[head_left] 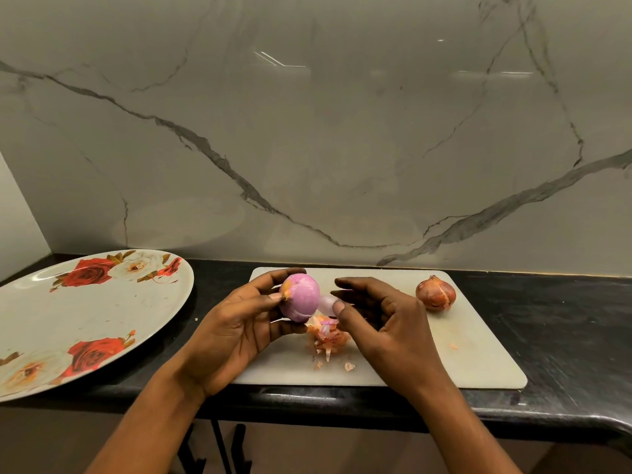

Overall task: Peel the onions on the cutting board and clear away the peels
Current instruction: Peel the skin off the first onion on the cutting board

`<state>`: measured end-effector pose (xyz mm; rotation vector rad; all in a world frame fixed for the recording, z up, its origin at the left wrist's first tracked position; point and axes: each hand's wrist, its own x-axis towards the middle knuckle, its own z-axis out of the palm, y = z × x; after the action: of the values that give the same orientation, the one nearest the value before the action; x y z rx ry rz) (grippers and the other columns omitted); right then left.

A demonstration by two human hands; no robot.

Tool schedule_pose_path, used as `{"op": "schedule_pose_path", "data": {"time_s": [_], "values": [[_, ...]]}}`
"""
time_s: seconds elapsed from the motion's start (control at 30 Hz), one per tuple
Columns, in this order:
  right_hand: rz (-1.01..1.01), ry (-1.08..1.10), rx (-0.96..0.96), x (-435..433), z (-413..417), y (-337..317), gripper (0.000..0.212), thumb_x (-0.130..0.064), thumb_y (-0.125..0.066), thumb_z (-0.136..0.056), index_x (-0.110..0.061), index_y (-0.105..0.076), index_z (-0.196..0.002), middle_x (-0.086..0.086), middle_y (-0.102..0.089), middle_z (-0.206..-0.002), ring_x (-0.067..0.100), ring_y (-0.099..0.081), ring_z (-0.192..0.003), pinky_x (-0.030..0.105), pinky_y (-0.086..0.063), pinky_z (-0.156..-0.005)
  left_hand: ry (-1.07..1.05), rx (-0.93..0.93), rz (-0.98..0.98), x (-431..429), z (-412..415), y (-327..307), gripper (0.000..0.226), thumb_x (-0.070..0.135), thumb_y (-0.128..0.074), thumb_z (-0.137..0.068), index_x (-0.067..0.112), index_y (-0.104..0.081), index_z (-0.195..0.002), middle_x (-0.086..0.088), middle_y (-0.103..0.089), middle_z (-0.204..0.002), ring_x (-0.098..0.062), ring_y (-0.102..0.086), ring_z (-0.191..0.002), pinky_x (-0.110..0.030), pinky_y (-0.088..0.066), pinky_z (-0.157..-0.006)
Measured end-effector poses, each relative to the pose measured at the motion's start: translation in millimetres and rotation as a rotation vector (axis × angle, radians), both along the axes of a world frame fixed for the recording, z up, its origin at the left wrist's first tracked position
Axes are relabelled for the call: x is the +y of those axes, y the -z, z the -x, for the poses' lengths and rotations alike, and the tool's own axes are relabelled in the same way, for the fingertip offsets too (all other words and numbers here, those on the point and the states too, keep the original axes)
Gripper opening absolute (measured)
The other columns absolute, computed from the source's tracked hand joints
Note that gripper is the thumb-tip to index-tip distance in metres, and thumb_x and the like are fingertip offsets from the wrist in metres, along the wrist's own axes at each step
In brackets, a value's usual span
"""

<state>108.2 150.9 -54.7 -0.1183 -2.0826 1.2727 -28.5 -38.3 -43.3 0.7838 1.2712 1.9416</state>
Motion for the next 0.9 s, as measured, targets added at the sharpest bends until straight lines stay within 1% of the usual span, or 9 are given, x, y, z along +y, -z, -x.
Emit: {"op": "schedule_pose_path", "data": {"time_s": [0.1, 0.17, 0.27, 0.37, 0.43, 0.6, 0.67, 0.77, 0.9], "values": [[-0.145, -0.012, -0.027, -0.8, 0.8, 1.4, 0.041, -0.023, -0.081, -0.093, -0.023, -0.073, -0.133, -0.015, -0.077, -0.118, -0.002, -0.073, -0.107, 0.023, -0.062, -0.093, 0.037, 0.080, 0.016, -1.5, 0.2, 1.1, 0.052, 0.011, -0.060, -0.090, 0.008, -0.062, -0.142, -0.022, -0.062, -0.142, -0.041, -0.062, -0.130, -0.043, -0.058, -0.103], [-0.184, -0.030, -0.014, 0.9, 1.6, 1.8, 0.038, -0.020, -0.081, -0.094, -0.023, -0.074, -0.131, -0.016, -0.078, -0.114, 0.001, -0.074, -0.105, 0.024, -0.062, -0.092, 0.054, 0.119, 0.030, -1.9, -1.1, 0.3, 0.051, 0.009, -0.062, -0.090, 0.007, -0.062, -0.141, -0.023, -0.063, -0.141, -0.042, -0.062, -0.130, -0.043, -0.056, -0.106], [-0.188, -0.066, 0.004, 2.5, 2.9, 2.7, 0.029, -0.017, -0.078, -0.096, -0.023, -0.079, -0.124, -0.015, -0.080, -0.105, 0.009, -0.077, -0.099, 0.028, -0.063, -0.088, 0.036, 0.136, 0.028, -0.2, -3.8, -1.5, 0.050, 0.014, -0.064, -0.092, 0.010, -0.062, -0.142, -0.022, -0.064, -0.139, -0.041, -0.064, -0.127, -0.041, -0.058, -0.102], [-0.106, -0.086, 0.009, 4.9, 4.7, 4.5, 0.020, -0.016, -0.076, -0.098, -0.022, -0.082, -0.117, -0.008, -0.080, -0.094, 0.018, -0.079, -0.087, 0.037, -0.065, -0.080, -0.005, 0.112, 0.006, 2.2, -4.5, -1.2, 0.051, 0.017, -0.065, -0.093, 0.019, -0.059, -0.144, -0.024, -0.065, -0.135, -0.037, -0.069, -0.117, -0.038, -0.061, -0.092], [-0.096, -0.076, 0.028, 5.9, 5.1, 5.8, 0.016, -0.016, -0.077, -0.098, -0.021, -0.083, -0.112, -0.007, -0.080, -0.090, 0.021, -0.079, -0.083, 0.039, -0.065, -0.077, -0.006, 0.114, 0.004, 2.2, -4.1, -0.8, 0.049, 0.016, -0.064, -0.094, 0.022, -0.059, -0.143, -0.023, -0.065, -0.135, -0.037, -0.069, -0.118, -0.037, -0.061, -0.092], [-0.114, -0.059, 0.021, 6.7, 4.5, 7.0, 0.015, -0.015, -0.078, -0.096, -0.021, -0.084, -0.109, -0.010, -0.081, -0.091, 0.018, -0.079, -0.084, 0.038, -0.066, -0.078, 0.035, 0.201, 0.079, -1.4, -2.2, 0.1, 0.064, 0.005, -0.074, -0.085, 0.021, -0.058, -0.145, -0.014, -0.063, -0.142, -0.035, -0.062, -0.132, -0.044, -0.055, -0.107], [-0.136, -0.055, 0.009, 6.7, 4.3, 7.5, 0.016, -0.013, -0.077, -0.096, -0.021, -0.084, -0.108, -0.011, -0.080, -0.092, 0.016, -0.079, -0.085, 0.037, -0.065, -0.078, 0.001, 0.219, 0.115, -0.5, -2.6, 0.0, 0.066, 0.006, -0.080, -0.081, 0.025, -0.061, -0.142, -0.009, -0.066, -0.139, -0.032, -0.063, -0.131, -0.041, -0.056, -0.105], [-0.172, -0.017, 0.005, 6.1, 5.2, 7.6, 0.014, -0.016, -0.077, -0.096, -0.022, -0.084, -0.106, -0.013, -0.080, -0.091, 0.013, -0.078, -0.084, 0.037, -0.066, -0.077, -0.015, 0.219, 0.127, 1.2, -3.1, -0.9, 0.061, 0.008, -0.081, -0.081, 0.026, -0.065, -0.137, -0.006, -0.069, -0.134, -0.031, -0.065, -0.129, -0.037, -0.059, -0.098], [-0.058, 0.086, 0.019, 6.6, 6.6, 6.9, 0.019, -0.014, -0.080, -0.094, -0.034, -0.082, -0.095, -0.016, -0.080, -0.084, 0.011, -0.079, -0.077, 0.041, -0.066, -0.075, 0.001, 0.166, 0.093, -2.4, -1.7, -0.3, 0.056, 0.007, -0.076, -0.083, 0.028, -0.070, -0.134, -0.006, -0.068, -0.136, -0.029, -0.065, -0.129, -0.033, -0.059, -0.095]]}}
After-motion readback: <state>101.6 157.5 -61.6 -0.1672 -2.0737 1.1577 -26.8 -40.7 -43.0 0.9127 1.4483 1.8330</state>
